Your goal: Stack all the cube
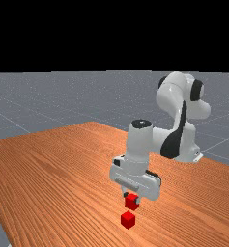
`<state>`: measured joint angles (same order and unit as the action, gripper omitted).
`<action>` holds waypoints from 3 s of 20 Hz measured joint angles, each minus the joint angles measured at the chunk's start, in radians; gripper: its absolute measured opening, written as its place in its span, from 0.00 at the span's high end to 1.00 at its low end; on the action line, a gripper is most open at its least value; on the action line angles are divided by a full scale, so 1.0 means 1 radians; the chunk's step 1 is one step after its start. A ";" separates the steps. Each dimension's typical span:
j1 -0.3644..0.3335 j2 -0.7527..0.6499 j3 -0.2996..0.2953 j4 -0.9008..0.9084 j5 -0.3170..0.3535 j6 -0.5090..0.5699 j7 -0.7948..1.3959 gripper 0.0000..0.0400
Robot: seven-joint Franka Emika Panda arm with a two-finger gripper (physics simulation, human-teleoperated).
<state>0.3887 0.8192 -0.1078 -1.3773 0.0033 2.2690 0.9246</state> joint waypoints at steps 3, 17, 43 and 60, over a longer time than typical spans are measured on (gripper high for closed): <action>-0.004 0.011 -0.006 0.004 -0.004 0.006 0.001 0.52; -0.142 -0.090 0.037 -0.017 0.152 -0.188 -0.044 0.60; -0.040 0.190 -0.023 0.102 0.061 -0.002 0.063 0.00; -0.001 0.152 0.030 0.329 0.080 -0.130 0.048 0.50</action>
<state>0.3881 0.9711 -0.0776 -1.0482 0.0829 2.1394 0.9729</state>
